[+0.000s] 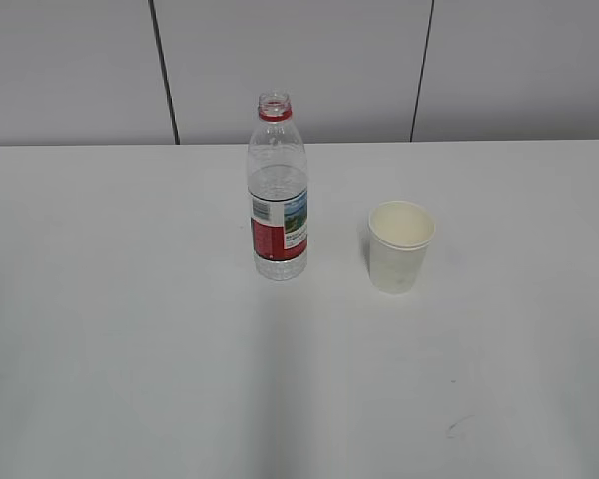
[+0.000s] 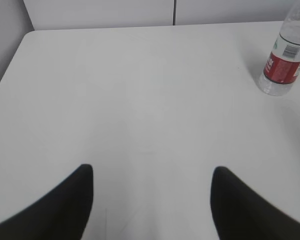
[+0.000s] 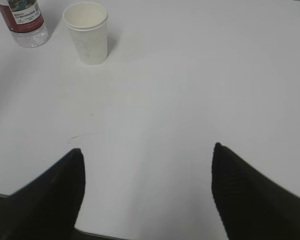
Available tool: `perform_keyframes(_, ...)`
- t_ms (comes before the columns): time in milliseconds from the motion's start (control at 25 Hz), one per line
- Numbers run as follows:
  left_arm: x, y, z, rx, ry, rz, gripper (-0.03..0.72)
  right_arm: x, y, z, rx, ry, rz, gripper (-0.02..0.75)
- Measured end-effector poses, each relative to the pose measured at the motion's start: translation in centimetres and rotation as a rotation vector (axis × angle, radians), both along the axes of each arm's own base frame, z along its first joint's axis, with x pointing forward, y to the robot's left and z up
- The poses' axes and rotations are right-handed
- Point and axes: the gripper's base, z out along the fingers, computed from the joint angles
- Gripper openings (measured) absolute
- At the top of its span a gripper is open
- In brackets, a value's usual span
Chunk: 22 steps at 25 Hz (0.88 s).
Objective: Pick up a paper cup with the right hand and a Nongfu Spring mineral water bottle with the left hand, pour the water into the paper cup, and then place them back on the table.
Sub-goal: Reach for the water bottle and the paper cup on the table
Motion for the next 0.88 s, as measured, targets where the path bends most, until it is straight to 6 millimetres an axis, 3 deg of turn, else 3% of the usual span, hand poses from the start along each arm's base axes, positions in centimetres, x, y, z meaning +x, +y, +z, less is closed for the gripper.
perform_keyframes(880,0.00,0.00,0.00,0.000,0.000,0.000,0.447,0.00,0.00,0.00,0.000,0.000,0.000,0.582)
